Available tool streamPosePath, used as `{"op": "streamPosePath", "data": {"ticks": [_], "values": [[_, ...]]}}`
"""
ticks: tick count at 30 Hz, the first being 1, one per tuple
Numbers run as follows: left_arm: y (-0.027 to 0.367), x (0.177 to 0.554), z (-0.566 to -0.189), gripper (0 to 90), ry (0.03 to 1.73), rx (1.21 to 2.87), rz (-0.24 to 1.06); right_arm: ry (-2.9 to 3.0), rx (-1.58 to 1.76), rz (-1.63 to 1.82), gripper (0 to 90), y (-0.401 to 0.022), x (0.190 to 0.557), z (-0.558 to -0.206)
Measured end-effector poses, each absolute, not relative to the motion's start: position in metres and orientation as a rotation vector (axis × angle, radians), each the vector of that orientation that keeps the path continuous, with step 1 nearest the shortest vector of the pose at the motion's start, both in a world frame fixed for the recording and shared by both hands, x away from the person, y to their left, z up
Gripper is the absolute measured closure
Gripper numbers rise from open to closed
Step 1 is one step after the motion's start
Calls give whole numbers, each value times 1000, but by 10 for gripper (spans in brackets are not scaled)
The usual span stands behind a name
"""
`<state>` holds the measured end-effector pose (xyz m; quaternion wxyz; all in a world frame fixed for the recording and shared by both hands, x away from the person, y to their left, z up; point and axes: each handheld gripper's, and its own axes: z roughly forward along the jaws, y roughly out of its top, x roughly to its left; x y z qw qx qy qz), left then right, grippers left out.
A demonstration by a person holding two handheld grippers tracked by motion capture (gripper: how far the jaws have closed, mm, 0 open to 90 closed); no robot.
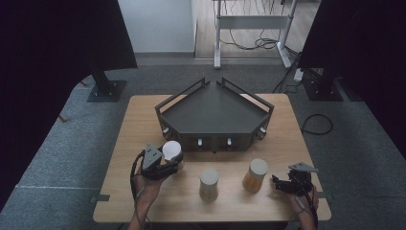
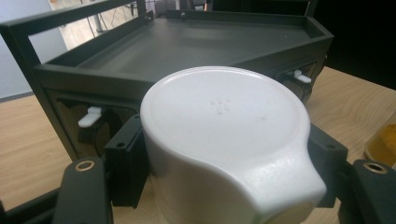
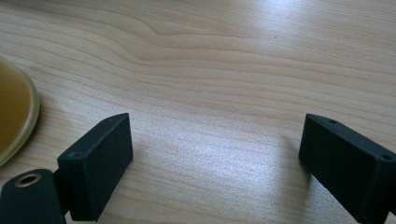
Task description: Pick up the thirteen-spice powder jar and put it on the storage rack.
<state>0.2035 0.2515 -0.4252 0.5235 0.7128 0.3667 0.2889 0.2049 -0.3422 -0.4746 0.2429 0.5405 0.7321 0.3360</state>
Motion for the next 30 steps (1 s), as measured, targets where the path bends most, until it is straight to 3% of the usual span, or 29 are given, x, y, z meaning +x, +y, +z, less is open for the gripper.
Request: {"op": "streamPosePath", "data": {"ticks": [30], "values": [[259, 218, -389, 302, 867, 1694, 711, 2000, 1477, 918, 93, -342, 205, -475]]}}
